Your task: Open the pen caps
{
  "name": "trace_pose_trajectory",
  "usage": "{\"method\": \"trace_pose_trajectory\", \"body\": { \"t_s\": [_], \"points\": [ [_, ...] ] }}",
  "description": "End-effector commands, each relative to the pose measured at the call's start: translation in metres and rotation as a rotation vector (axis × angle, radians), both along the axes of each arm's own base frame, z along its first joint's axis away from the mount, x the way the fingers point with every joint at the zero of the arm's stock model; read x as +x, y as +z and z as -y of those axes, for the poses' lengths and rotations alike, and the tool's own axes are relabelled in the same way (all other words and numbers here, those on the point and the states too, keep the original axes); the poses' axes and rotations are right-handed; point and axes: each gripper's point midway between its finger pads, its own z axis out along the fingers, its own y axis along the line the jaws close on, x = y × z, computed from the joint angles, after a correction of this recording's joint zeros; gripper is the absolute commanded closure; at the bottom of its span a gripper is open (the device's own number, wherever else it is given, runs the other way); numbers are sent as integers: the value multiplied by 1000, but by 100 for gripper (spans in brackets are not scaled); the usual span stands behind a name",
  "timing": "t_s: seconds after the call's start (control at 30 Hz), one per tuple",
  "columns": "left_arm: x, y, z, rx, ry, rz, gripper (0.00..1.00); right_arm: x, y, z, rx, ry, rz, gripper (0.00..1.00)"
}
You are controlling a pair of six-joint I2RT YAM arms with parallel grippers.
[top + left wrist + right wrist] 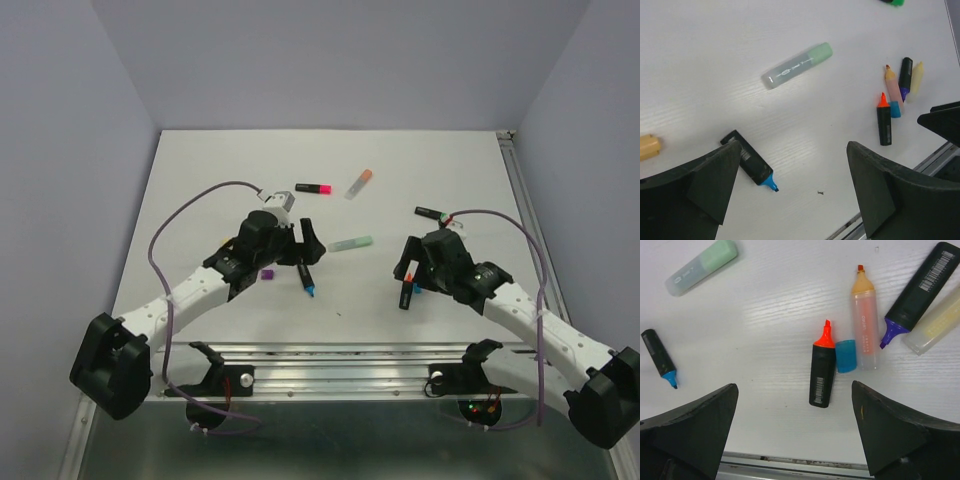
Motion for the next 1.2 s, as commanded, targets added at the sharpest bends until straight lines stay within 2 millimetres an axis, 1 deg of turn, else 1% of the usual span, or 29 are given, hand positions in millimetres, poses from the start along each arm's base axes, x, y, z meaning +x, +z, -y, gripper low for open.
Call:
{"method": "trace_pose_trajectory", "body": {
  "t_s": [0.0, 0.03, 0.07, 0.1, 0.13, 0.17, 0.2, 0.23, 0.27, 0.3, 0.33, 0.37, 0.43, 0.47, 0.5, 0.53, 0.57, 0.6, 0.63, 0.67, 0.73, 0.77, 0.87, 1.03, 1.1, 1.17],
  "points": [
    [23, 54, 43, -14, -274, 315, 1, 12, 38, -19, 80, 86, 102, 0],
    [27, 57, 48, -4, -307, 336, 1, 12, 38, -19, 77, 89, 98, 0],
    [35, 44, 53, 39, -329, 324, 1, 10, 36, -19, 72, 90, 85, 0],
    [44, 51, 59, 50, -350, 338, 1, 10, 34, -18, 68, 89, 82, 0],
    [47, 47, 64, 68, -375, 331, 1, 9, 33, -18, 66, 88, 78, 0],
    [52, 24, 69, 112, -419, 297, 1, 9, 31, -18, 71, 90, 77, 0],
    [60, 29, 76, 115, -436, 307, 1, 8, 30, -20, 80, 102, 76, 0],
    [60, 21, 80, 123, -467, 276, 1, 7, 29, -21, 83, 106, 78, 0],
    [65, -1, 84, 156, -489, 229, 1, 8, 30, -23, 91, 113, 83, 0],
    [74, 6, 90, 163, -499, 250, 1, 6, 29, -25, 97, 124, 77, 0],
    [74, -2, 91, 175, -521, 219, 1, 5, 29, -26, 103, 131, 74, 0],
    [78, -18, 93, 211, -542, 194, 1, 5, 30, -27, 106, 138, 77, 0],
    [83, -22, 95, 244, -567, 189, 1, 3, 31, -30, 113, 160, 74, 0],
    [83, -32, 96, 251, -585, 170, 1, 3, 31, -30, 114, 162, 75, 0],
    [82, -34, 99, 251, -610, 174, 1, 4, 32, -30, 113, 162, 86, 0],
    [75, -40, 100, 250, -651, 156, 1, 4, 30, -28, 110, 157, 84, 0],
    [74, -51, 101, 259, -665, 135, 1, 5, 29, -28, 107, 154, 91, 0],
    [72, -54, 104, 265, -678, 132, 1, 4, 27, -27, 103, 152, 88, 0],
    [73, -58, 103, 273, -675, 121, 1, 3, 25, -27, 101, 154, 80, 0],
    [73, -67, 104, 284, -678, 100, 1, 3, 23, -27, 100, 155, 76, 0],
    [75, -73, 106, 294, -671, 81, 1, 2, 20, -27, 97, 158, 68, 0],
    [74, -80, 107, 300, -673, 64, 1, 2, 19, -27, 95, 161, 67, 0],
    [72, -83, 111, 308, -676, 62, 1, 2, 17, -26, 92, 163, 70, 0],
    [74, -93, 113, 372, -661, 49, 1, 0, 14, -26, 92, 169, 62, 0],
    [71, -96, 115, 390, -662, 47, 3, 0, 14, -26, 90, 167, 67, 0],
    [70, -101, 113, 416, -648, 42, 5, 0, 14, -25, 88, 164, 68, 0]
  ]
}}
